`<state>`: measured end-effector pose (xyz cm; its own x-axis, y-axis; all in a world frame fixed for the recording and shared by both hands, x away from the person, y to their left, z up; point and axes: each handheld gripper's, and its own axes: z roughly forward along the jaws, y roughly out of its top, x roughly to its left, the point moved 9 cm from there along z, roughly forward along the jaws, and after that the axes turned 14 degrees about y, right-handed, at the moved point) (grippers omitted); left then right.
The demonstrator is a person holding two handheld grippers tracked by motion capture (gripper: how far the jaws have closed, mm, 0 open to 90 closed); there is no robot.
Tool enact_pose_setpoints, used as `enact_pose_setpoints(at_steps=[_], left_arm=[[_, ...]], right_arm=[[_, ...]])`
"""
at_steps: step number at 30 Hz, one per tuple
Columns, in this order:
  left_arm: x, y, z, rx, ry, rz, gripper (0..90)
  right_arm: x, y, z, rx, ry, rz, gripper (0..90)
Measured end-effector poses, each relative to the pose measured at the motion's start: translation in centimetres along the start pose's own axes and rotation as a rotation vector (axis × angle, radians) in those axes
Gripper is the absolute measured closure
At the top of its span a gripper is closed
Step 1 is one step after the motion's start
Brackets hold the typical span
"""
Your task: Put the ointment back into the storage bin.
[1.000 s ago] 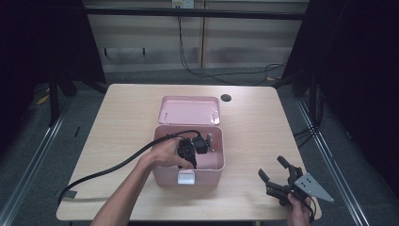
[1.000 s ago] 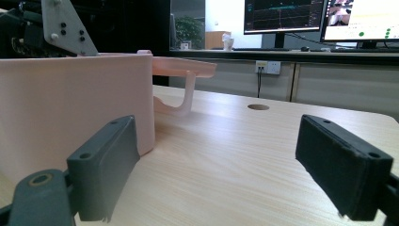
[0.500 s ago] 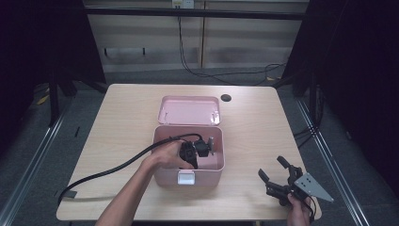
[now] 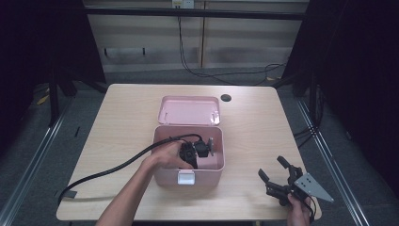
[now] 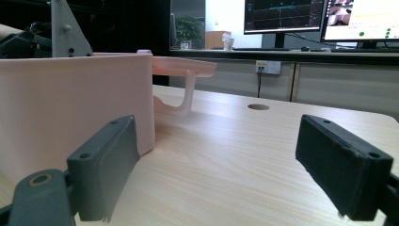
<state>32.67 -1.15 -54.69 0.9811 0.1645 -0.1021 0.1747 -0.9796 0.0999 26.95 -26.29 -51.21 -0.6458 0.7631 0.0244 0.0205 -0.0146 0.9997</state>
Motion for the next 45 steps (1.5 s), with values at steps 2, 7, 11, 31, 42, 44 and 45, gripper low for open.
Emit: enact_pose_setpoints(at_steps=[2,7,11,31,42,44,45], left_arm=[[0.0,0.0,0.0,0.004,-0.002,0.003,69.8],[0.0,-0.1,0.1,0.018,-0.012,-0.008,68.4],[0.0,-0.2,0.3,0.029,-0.017,-0.011,66.3],[1.1,0.2,-1.2,-0.028,0.048,-0.088,42.6],[1.6,0.6,-3.7,-0.13,0.095,-0.135,36.0],[1.7,0.6,-4.2,-0.14,0.105,-0.136,36.1],[1.7,0.5,-4.4,-0.145,0.109,-0.13,36.1]], right_arm=[[0.0,0.0,0.0,0.0,0.0,0.001,12.8],[0.0,0.0,0.0,0.0,0.0,0.002,12.8],[0.0,0.0,0.0,0.0,0.0,0.002,12.8],[0.0,0.0,0.0,-0.002,0.002,0.003,12.8],[0.0,0.0,0.0,-0.002,0.001,0.004,12.8],[0.0,0.0,0.0,-0.002,0.001,0.003,12.8],[0.0,0.0,0.0,-0.002,0.001,0.004,12.8]])
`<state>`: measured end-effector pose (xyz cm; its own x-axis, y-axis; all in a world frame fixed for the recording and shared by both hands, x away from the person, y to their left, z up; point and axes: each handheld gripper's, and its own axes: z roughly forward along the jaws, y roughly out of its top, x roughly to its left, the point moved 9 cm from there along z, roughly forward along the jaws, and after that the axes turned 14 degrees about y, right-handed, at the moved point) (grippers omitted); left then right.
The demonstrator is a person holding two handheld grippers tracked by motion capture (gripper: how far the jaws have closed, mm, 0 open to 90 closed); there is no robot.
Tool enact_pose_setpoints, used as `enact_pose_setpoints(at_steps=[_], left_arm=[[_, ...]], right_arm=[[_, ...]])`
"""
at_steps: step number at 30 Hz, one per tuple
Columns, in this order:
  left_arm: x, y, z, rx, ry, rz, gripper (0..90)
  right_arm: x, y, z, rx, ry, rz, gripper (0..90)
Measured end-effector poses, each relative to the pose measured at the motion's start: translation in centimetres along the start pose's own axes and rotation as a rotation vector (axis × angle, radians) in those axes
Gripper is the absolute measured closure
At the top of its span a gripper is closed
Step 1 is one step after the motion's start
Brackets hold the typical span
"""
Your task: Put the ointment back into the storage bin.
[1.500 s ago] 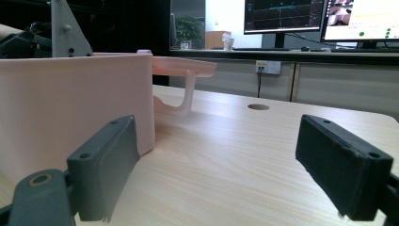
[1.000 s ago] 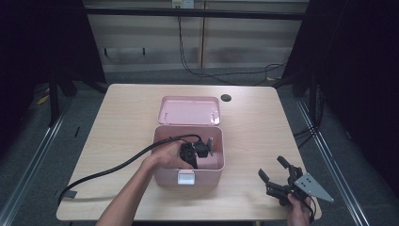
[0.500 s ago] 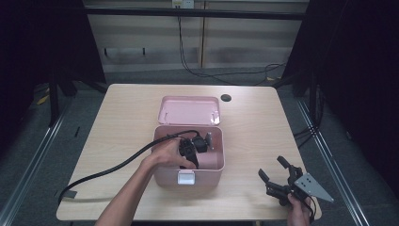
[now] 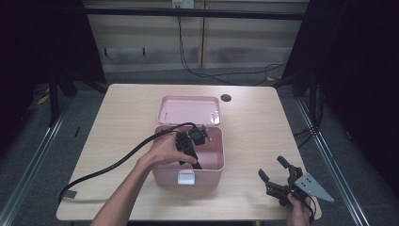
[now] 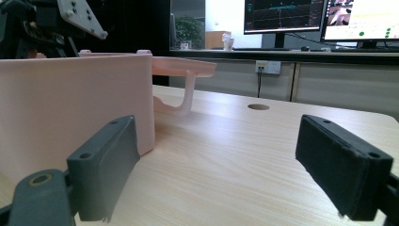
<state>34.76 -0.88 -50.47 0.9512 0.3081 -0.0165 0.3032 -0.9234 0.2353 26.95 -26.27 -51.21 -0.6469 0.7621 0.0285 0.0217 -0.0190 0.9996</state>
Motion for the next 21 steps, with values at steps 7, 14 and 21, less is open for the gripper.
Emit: enact_pose_setpoints(at_steps=[7,14,21], left_arm=[[0.1,0.2,-2.1,-0.055,0.023,-0.008,37.5],[0.0,0.1,-4.2,-0.101,0.058,-0.021,38.9],[-0.3,0.2,-6.6,-0.192,0.074,-0.019,41.4]], right_arm=[[0.0,0.0,0.0,0.0,-0.001,0.0,12.8],[0.0,0.0,0.0,0.001,-0.001,0.0,12.8],[0.0,0.0,0.0,0.002,0.001,0.001,12.8]])
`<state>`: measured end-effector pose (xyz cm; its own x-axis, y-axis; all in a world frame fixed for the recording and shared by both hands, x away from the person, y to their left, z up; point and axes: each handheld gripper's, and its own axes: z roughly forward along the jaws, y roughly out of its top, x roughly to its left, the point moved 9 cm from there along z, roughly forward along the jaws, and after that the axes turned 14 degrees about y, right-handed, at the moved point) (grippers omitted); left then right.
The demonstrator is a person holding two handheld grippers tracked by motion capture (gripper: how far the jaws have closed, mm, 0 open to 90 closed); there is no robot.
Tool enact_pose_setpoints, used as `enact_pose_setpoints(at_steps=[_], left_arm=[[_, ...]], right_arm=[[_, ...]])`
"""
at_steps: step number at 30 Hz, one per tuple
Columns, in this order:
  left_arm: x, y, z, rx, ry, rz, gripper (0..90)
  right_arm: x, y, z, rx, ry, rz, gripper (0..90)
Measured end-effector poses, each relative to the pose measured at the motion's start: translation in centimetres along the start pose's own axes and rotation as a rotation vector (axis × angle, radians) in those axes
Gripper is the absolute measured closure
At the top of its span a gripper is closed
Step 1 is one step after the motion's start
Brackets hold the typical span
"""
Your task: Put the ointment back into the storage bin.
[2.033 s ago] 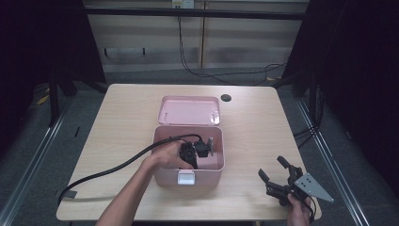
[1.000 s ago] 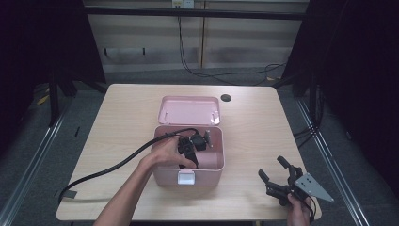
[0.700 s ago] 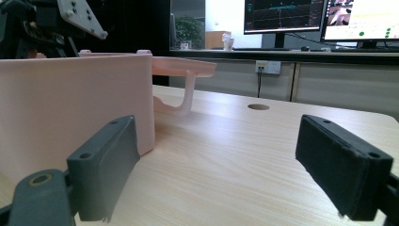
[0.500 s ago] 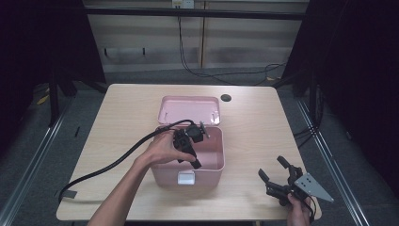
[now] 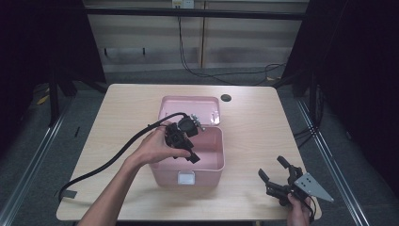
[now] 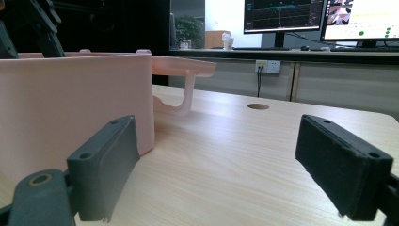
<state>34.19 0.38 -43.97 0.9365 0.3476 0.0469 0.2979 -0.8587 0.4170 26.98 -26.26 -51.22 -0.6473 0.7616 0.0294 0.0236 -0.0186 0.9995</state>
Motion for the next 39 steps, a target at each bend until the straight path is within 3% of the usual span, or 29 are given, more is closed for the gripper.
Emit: enact_pose_setpoints(at_steps=[3,7,11,16,23,37,39], left_arm=[[-0.4,0.0,-0.6,-0.018,0.005,0.003,42.0],[-0.7,-0.8,-1.1,-0.005,0.01,0.017,42.5],[-0.4,-2.1,-1.7,0.033,0.03,0.02,44.8],[0.3,-3.1,-3.1,0.041,0.035,0.01,44.9],[0.6,-4.1,-5.7,0.04,0.054,0.035,44.7],[1.4,-7.7,-9.3,-0.045,0.09,-0.011,38.0],[1.4,-8.2,-9.5,-0.078,0.1,-0.036,34.6]], right_arm=[[0.0,0.0,0.0,0.002,-0.004,-0.001,12.8],[0.0,0.0,0.0,0.001,-0.005,-0.003,12.8],[0.0,0.0,0.0,0.002,-0.004,-0.002,12.9],[0.0,0.0,0.0,0.002,-0.008,-0.003,12.8],[0.0,0.0,0.0,0.001,-0.008,-0.004,12.8],[-0.1,0.0,0.0,0.001,-0.011,-0.004,12.8],[-0.1,0.0,0.0,0.001,-0.012,-0.005,12.8]])
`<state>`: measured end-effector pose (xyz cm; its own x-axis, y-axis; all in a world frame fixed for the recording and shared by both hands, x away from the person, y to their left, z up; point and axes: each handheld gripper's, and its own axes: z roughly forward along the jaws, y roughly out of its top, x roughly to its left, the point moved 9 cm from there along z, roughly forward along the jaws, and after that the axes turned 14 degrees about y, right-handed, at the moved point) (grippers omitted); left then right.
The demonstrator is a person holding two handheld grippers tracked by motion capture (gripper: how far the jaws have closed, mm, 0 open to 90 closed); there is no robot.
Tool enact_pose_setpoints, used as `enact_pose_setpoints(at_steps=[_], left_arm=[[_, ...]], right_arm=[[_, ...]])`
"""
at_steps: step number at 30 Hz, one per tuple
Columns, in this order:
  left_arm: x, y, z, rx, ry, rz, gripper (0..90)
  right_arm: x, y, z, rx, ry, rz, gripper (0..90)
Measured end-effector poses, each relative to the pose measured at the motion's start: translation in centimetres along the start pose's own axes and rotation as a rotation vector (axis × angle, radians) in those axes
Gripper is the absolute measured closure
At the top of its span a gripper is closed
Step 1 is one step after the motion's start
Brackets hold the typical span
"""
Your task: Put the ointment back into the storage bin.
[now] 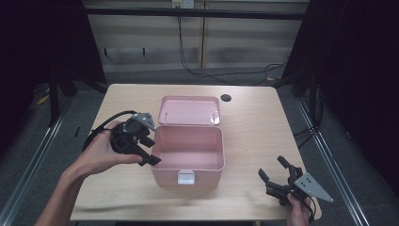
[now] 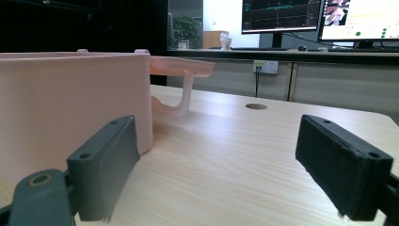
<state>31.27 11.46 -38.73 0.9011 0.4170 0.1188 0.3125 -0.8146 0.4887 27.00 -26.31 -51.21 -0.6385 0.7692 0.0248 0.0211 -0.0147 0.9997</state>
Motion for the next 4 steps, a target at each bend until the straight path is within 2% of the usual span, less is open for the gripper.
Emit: enact_pose_setpoints(at_steps=[4], left_arm=[[0.5,-1.4,-0.2,-0.065,0.024,-0.059,31.3]], right_arm=[[0.0,0.0,0.0,0.0,0.0,0.0,12.8]])
